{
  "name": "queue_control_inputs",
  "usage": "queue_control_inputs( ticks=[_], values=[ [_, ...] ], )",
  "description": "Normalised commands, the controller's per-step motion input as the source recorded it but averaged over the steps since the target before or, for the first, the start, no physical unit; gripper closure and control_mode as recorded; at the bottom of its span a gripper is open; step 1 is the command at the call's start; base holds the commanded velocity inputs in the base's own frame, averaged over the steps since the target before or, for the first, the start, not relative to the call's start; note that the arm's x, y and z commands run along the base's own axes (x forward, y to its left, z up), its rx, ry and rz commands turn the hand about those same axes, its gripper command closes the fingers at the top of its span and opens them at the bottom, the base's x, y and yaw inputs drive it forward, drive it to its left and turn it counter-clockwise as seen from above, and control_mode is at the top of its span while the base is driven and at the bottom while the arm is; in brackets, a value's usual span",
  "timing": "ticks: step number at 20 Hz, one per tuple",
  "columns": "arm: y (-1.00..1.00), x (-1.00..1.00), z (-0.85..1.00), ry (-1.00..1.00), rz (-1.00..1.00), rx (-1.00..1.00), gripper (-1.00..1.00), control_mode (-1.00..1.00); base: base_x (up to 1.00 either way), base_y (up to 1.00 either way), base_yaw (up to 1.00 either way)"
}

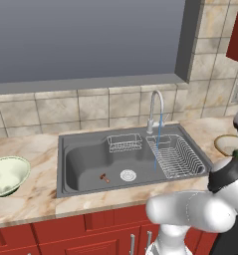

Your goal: Pick the avocados from the sink and place them in one bowl. Place the mushroom in the other bowl. Then turn off the sink faucet.

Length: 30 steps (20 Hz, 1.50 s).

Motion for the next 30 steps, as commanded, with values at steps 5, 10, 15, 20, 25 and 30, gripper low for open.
queue_control_inputs(
  ticks=[5,10,15,20,25,30],
  values=[
    [-0.14,0.14,-0.19,0.00,0.02,0.02,1.00,-1.00,0.00,0.00,0.00],
    [-0.11,0.19,-0.20,0.00,0.04,0.01,1.00,-1.00,0.00,0.00,0.00],
    [-0.12,0.22,-0.21,0.01,0.04,0.01,1.00,-1.00,0.00,0.00,0.00],
    [-0.17,0.19,-0.18,0.01,0.03,0.01,1.00,-1.00,0.00,0.00,0.00],
    [-0.26,0.14,-0.16,0.01,0.04,0.01,1.00,-1.00,0.00,0.00,0.00],
    [-0.31,0.12,-0.15,0.01,0.05,0.02,1.00,-1.00,0.00,0.00,0.00]
  ],
)
